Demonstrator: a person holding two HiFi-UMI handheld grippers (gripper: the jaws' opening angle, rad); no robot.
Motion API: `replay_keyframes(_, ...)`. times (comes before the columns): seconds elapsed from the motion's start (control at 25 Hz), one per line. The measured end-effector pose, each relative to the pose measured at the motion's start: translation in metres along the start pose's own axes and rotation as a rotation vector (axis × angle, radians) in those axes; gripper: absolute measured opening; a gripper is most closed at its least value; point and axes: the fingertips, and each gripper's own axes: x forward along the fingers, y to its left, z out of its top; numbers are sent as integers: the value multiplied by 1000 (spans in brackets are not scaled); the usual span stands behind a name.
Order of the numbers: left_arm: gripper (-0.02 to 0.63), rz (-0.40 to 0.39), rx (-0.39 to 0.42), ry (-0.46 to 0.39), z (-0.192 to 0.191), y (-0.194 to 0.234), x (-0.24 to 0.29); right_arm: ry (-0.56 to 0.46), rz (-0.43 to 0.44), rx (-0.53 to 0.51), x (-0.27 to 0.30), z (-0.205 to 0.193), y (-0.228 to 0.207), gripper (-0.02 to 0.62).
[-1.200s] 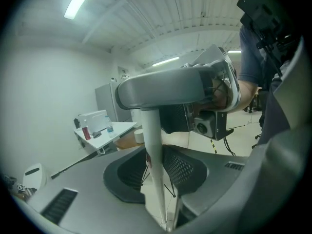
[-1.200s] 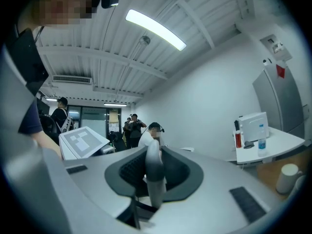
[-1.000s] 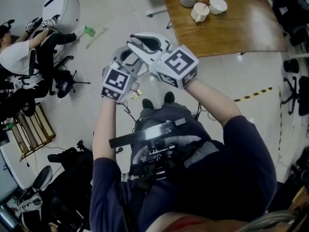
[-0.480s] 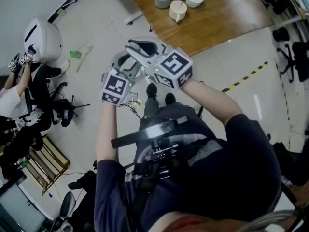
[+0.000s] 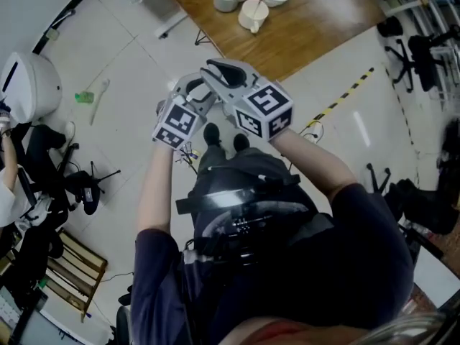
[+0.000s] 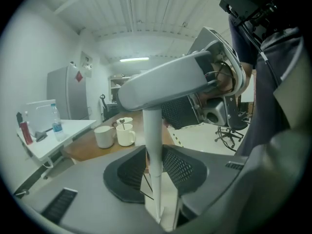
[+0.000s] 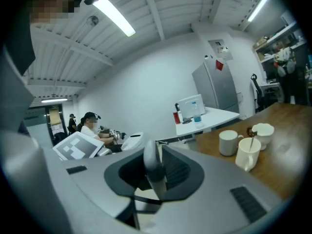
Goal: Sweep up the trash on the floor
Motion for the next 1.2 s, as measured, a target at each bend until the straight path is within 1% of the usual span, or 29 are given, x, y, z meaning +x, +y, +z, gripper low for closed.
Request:
replay_keyframes(0.16, 103, -107, 18, 22, -15, 2, 21, 15, -123, 68, 4, -17, -24, 97)
replay_keyframes(0.32, 104, -184, 53, 71, -28, 8, 45, 25, -212, 123, 9, -32, -52, 100)
replay_keyframes(0.52, 104, -272, 40, 131, -46, 13, 75, 36, -307, 176, 13, -51, -88, 101)
replay_keyframes(0.6, 104, -290, 34, 130, -45, 16, 83, 26, -320, 201, 12, -51, -99, 103)
replay_keyframes(0.76, 103, -319, 51, 122, -41, 27, 96, -2, -324, 215, 12, -46, -115, 117)
replay_keyframes(0.8, 103, -319, 43, 115, -41, 30, 98, -8, -328, 217, 10, -46, -118, 141)
replay_keyframes(0.88, 98, -312, 16, 100, -40, 43, 103, -4, -340, 215, 6, -48, -121, 160)
replay_keyframes(1.0, 98, -306, -4, 112, -39, 62, 108, 24, -353, 220, -2, -56, -124, 161)
replay_keyframes(1.08, 99, -307, 22, 150, -42, 67, 113, 44, -371, 240, -11, -66, -126, 161)
replay_keyframes(1.16, 100, -306, 65, 185, -45, 69, 117, 67, -385, 263, -17, -78, -129, 160)
replay_keyframes(1.2, 100, -305, 86, 200, -47, 69, 119, 80, -387, 266, -19, -84, -129, 145)
